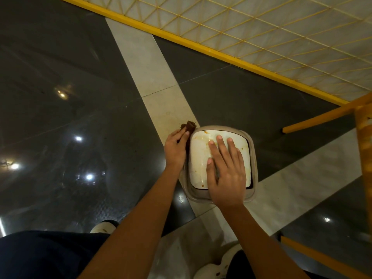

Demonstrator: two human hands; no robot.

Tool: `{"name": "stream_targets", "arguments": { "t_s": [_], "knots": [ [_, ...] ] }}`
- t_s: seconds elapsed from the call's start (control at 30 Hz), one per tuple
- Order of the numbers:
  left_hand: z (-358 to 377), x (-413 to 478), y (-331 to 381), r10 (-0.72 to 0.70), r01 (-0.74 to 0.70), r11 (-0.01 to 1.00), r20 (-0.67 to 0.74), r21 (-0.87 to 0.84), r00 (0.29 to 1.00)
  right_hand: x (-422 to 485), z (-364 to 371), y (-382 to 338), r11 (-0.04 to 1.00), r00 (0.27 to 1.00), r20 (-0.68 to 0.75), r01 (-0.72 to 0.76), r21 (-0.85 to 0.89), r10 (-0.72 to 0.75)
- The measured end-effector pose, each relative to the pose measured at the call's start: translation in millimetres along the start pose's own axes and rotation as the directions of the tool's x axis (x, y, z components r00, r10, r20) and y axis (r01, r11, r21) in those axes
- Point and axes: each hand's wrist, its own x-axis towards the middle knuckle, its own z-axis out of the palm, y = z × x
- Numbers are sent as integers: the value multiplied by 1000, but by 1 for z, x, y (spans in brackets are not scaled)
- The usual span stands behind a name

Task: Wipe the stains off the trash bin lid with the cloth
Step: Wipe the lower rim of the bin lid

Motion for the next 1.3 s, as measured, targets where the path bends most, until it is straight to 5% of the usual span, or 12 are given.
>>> {"name": "stream_targets", "arguments": {
  "t_s": [0.33,0.63,0.9,1.07,1.3],
  "knots": [
    [-6,-135,-50,-232,192,965,-233,-179,944,0,0,0,1000,1000,-19,6,10,-6],
    [3,-94,-39,-252,187,951,-267,-246,930,0,1,0,1000,1000,-24,10,9,-10],
    [30,-169,-49,-453,313,871,-373,-380,809,1,-1,0,999,999,-47,18,34,-17],
    [20,-150,-54,-351,246,925,-402,-289,846,0,0,0,999,998,-52,20,29,-18],
    [-5,-64,-32,-14,20,999,-158,37,987,0,1,2,1000,999,-41,20,6,-20]
  ]
}}
